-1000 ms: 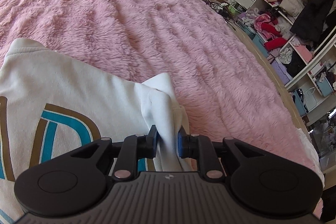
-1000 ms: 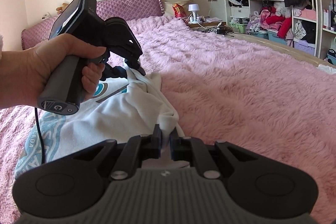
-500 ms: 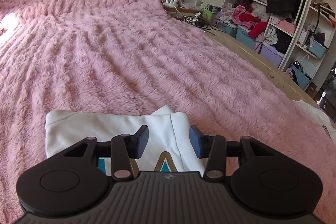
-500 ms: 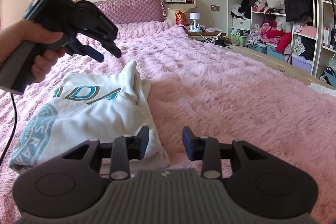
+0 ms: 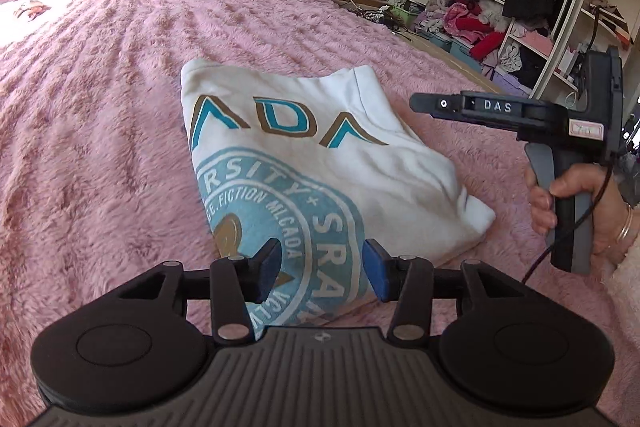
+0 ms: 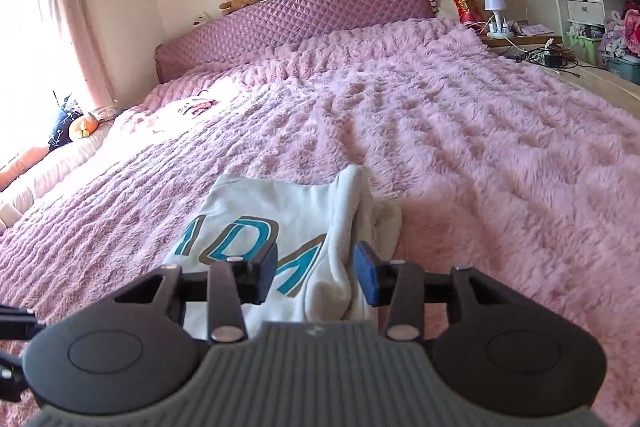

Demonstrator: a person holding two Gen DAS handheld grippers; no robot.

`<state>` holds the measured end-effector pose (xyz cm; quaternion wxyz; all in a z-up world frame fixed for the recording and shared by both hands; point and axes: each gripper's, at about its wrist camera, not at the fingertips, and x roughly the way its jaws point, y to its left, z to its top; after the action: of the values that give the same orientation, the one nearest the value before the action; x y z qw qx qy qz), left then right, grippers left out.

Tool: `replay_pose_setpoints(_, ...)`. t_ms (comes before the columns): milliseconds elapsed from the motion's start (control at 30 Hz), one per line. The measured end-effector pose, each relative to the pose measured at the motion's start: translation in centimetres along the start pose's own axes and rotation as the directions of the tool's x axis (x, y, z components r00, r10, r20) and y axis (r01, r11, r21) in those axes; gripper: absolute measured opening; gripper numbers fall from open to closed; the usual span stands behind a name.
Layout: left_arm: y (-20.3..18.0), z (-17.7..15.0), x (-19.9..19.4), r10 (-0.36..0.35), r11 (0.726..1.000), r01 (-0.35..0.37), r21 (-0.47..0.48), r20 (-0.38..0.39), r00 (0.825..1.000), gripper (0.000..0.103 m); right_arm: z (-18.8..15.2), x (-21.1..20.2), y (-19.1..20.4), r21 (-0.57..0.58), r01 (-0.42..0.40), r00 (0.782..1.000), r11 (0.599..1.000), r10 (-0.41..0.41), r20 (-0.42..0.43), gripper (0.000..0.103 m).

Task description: Fold small clothes

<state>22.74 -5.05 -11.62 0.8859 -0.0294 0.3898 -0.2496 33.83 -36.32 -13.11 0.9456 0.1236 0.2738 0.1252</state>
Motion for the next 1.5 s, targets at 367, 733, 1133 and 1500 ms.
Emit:
replay_pose_setpoints(367,2.0,-2.5,1.7,-0.039,0.99,0.042,-0.133,0.026,0.999,0.057,2.0,8.9,-0.2,-0.05,0.064,0.994,0.997,-0.068,-0.09,0.003)
replay_pose_setpoints(733,1.2,-3.1,1.7,-0.052,0.988,0.059,-0.143,0.051,0.997,0.068,2.7,9.9,-1.8,-0.011,0.05,0.99,0.999,-0.051,-0.129,0.0)
replay_pose_setpoints(1133,0.8,-3.7,2.1,-0.059,0.988,0.066,-0.141,0.05,0.997,0.072,1.1,11.2,-4.5,0.029,0.102,0.987,0.994,-0.097,-0.125,0.0)
replay_pose_setpoints(1500,-0.4,-4.8,-2.8,0.08,0.996,-0.077,-0.042,0.088,0.993,0.068,1.1,0.9,-4.2,0.099,-0.013,0.998,0.995,0.019,-0.061,0.045)
